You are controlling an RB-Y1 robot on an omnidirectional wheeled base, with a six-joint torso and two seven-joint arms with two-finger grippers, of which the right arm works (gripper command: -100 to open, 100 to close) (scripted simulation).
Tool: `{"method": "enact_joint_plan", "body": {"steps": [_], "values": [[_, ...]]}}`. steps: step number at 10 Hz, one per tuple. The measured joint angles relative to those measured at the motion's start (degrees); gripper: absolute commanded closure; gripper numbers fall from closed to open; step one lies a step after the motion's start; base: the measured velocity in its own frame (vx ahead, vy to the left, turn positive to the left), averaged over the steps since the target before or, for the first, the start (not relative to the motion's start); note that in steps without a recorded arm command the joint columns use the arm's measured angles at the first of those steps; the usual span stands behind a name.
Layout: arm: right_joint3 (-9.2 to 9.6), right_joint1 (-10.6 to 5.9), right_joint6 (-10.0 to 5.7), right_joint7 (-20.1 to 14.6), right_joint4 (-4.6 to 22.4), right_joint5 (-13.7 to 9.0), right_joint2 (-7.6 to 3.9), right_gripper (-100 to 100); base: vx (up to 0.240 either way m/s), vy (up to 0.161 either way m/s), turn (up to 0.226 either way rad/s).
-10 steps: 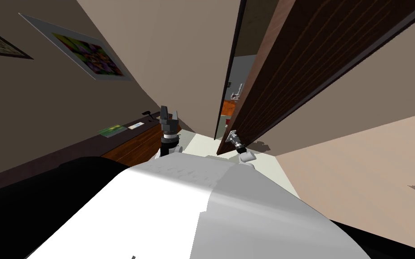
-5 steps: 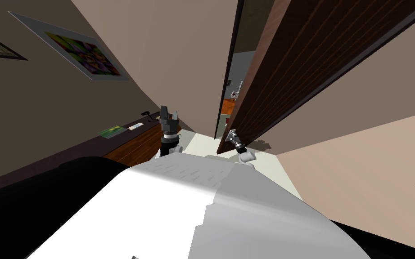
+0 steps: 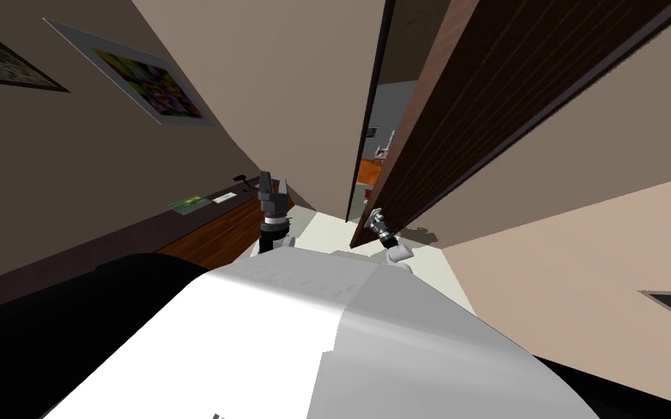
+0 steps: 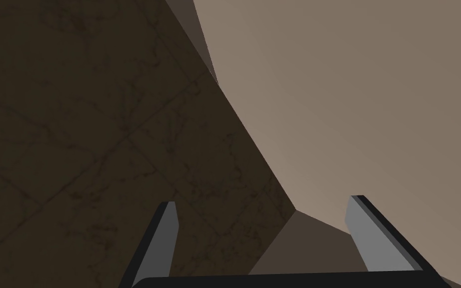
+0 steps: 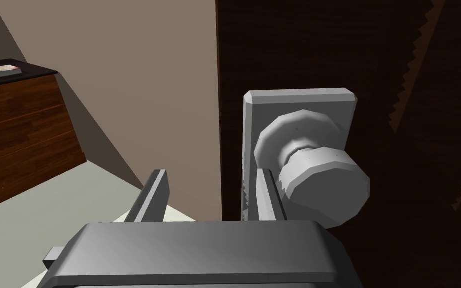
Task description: Pull the door open
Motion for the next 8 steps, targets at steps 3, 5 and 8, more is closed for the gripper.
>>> {"method": "enact_joint_plan", "body": {"steps": [3, 5, 8], "values": [[0.78, 0.40, 0.63, -1.9, -0.5, 0.7, -1.60, -100, -0.126, -0.099, 0.006], [0.64, -0.11, 1.76, -2.1, 1.4, 0.7, -1.97, -100, 0.037, -0.091, 0.103], [0.80, 0.12, 2.26, -2.6, 1.3, 1.0, -1.94, 100, -0.001, -0.001, -0.001]]}}
